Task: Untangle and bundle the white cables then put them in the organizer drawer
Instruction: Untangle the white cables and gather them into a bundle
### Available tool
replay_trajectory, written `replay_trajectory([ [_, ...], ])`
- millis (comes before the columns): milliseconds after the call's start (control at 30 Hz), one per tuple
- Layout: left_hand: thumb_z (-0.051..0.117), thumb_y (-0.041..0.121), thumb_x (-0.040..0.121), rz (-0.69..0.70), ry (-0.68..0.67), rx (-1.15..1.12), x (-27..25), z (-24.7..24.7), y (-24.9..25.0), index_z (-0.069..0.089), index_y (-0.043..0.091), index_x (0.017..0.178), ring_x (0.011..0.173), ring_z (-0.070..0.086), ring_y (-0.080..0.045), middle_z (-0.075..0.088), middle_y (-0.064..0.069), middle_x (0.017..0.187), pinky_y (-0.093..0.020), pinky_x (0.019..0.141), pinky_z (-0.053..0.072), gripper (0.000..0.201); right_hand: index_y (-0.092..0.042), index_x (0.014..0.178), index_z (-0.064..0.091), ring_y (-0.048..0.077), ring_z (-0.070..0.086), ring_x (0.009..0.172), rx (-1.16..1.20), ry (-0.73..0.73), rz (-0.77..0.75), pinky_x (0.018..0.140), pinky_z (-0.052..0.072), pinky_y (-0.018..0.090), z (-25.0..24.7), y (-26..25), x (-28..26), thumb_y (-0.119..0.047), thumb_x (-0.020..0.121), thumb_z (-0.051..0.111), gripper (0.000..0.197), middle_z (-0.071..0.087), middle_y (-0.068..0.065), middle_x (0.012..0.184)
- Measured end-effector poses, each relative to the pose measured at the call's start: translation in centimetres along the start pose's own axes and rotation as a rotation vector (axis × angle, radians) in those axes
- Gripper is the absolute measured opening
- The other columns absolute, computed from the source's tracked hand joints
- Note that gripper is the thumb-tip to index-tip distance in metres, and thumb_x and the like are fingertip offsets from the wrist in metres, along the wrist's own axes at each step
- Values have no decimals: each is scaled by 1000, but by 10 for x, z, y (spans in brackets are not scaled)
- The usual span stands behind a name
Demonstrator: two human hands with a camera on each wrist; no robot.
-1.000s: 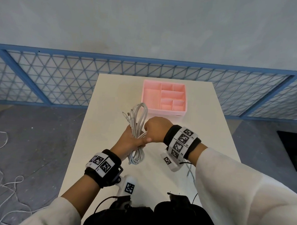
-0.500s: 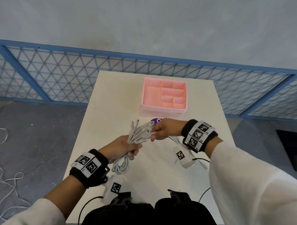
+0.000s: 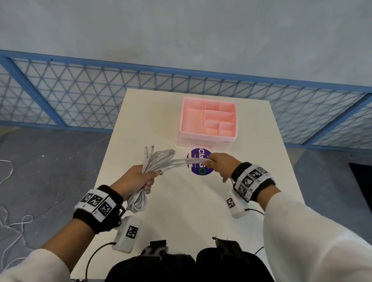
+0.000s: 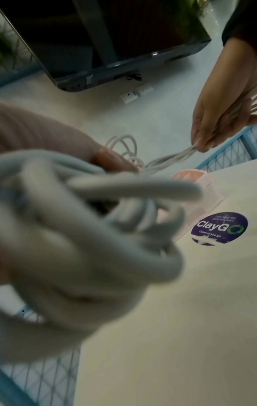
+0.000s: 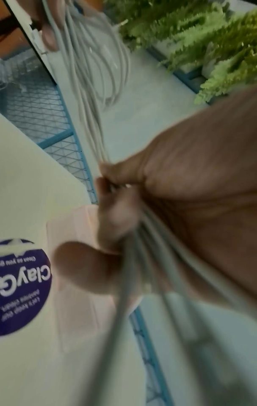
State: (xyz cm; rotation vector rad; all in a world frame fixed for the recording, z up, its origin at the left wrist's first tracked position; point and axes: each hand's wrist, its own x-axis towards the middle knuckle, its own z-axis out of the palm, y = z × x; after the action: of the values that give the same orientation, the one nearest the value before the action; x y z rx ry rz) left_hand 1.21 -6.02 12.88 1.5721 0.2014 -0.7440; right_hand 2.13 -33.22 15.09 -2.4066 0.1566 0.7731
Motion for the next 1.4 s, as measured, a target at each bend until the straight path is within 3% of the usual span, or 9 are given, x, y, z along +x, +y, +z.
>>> replay_trajectory([
  [200,51,19,95,-3,81,-241,16,23,-7,60,7,94,36,39,-7,41,7,42,-21,42,41,15,-3,109,54,23,51,77,348,346,-56,74,39,31,43,-27,2,-18,98,29,31,55,8,88],
  [400,47,23,96,21,97,-256,19,47,-4,48,15,83,40,46,-8,47,5,47,-25,51,44,15,-33,139,34,2,46,49,528,227,-286,47,43,24,73,-52,-17,-19,98,33,44,45,-19,83],
  [467,43,17,97,40,79,-221,16,56,-1,53,11,84,49,51,-12,52,-6,60,-26,54,45,17,-43,138,30,0,58,58,423,212,-342,56,52,27,81,-60,-21,-28,98,33,43,55,-11,89],
  [600,38,14,96,54,-22,-324,8,68,1,62,7,88,69,70,-16,71,-10,76,-25,63,56,26,-47,138,26,34,57,84,157,297,-361,86,49,45,91,-59,-20,-32,98,30,43,42,11,98],
  [767,35,20,97,23,-164,-523,5,74,0,64,6,96,77,73,-16,75,-10,85,-27,68,58,32,-47,136,32,25,52,88,358,343,-399,91,44,25,92,-53,-28,-15,96,30,51,35,6,97],
  [933,39,25,77,32,-197,-626,-1,79,3,58,-3,105,97,64,-27,64,-19,107,-37,87,50,44,-22,139,38,-5,46,83,494,355,-382,84,35,6,92,-44,-36,-7,96,35,46,36,3,93],
  [1000,37,28,78,16,-227,-649,-2,86,1,54,-2,118,106,59,-29,60,-20,117,-40,95,44,53,-18,140,37,-4,47,95,488,381,-372,91,30,3,92,-39,-40,-6,94,35,47,41,7,104],
  [1167,25,35,93,35,-280,-581,-7,112,2,50,9,130,117,53,-26,63,-11,117,-35,101,41,51,-36,145,-1,28,36,129,285,324,-350,109,33,43,98,-18,-58,-27,83,33,71,31,9,144],
  [1400,19,39,96,-20,-283,-355,-1,143,-2,47,17,137,126,51,-21,55,-10,136,-29,101,40,54,-26,145,-7,29,43,120,287,390,-356,107,34,41,99,16,-81,-21,91,47,76,44,14,130],
])
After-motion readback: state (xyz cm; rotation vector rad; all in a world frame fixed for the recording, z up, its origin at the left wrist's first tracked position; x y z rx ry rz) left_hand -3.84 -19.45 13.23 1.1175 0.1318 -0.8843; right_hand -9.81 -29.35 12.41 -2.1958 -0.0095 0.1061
